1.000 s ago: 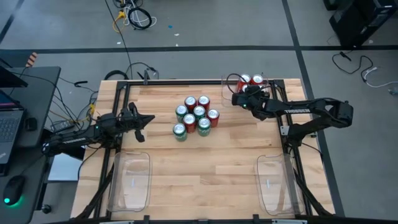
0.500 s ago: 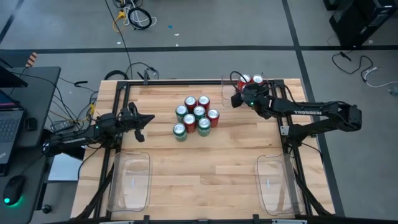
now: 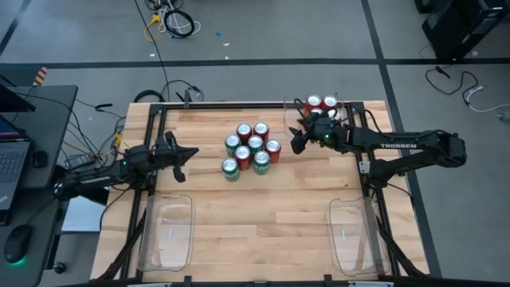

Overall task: Sort soda cans
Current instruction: Put the bottom right green soda can into the bottom right transparent bin

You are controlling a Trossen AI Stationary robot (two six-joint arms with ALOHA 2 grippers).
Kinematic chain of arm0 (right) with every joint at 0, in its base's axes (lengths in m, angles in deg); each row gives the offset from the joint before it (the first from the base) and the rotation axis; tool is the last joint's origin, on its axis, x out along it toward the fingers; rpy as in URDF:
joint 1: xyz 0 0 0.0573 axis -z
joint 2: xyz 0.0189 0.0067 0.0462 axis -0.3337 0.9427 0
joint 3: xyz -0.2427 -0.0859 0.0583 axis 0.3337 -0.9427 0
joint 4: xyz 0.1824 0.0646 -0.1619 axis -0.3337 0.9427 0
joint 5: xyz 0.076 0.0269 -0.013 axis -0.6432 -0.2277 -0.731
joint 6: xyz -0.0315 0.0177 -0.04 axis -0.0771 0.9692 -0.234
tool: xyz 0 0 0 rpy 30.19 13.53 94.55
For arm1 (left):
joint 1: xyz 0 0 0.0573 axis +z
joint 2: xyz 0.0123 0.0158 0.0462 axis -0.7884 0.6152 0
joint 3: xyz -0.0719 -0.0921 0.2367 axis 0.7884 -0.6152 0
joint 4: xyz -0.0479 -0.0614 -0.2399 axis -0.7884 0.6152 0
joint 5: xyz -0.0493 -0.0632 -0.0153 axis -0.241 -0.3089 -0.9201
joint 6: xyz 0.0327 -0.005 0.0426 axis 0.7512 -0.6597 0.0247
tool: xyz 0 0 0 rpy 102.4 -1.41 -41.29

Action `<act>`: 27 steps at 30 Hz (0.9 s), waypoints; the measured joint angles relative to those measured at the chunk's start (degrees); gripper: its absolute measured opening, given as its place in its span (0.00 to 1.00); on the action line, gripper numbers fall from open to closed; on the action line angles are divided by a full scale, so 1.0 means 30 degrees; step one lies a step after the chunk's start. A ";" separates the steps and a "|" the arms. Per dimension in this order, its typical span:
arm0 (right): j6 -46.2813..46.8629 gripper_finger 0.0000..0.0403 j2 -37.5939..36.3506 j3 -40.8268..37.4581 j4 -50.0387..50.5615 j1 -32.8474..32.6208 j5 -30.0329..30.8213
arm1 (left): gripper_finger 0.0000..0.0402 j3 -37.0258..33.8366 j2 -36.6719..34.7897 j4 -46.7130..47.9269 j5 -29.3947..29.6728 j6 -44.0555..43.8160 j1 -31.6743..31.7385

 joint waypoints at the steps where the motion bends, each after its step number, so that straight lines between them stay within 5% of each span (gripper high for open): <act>1: -0.0295 0.44 0.0007 0.0000 -0.0316 -0.0081 -0.0768 | 0.02 0.0000 0.0059 -0.0099 -0.0015 0.0020 0.0004; 8: -0.1214 0.18 0.0530 0.0015 -0.2399 -0.1557 -0.3829 | 0.02 0.0000 0.0124 -0.0712 -0.1130 -0.0477 0.0004; 13: -0.1462 0.15 0.2666 0.0015 -0.5175 -0.3345 -0.3851 | 0.02 0.0000 0.0324 -0.0681 -0.0659 -0.0470 -0.0004; 19: -0.1993 0.30 0.4897 0.0394 -0.6859 -0.4974 -0.2863 | 0.02 0.0000 0.0502 -0.0694 -0.0335 -0.0470 0.0003; 27: -0.2096 0.62 0.7754 0.4990 -0.0943 -0.5275 -0.1279 | 0.02 0.0000 0.0502 -0.0706 -0.0289 -0.0470 -0.0001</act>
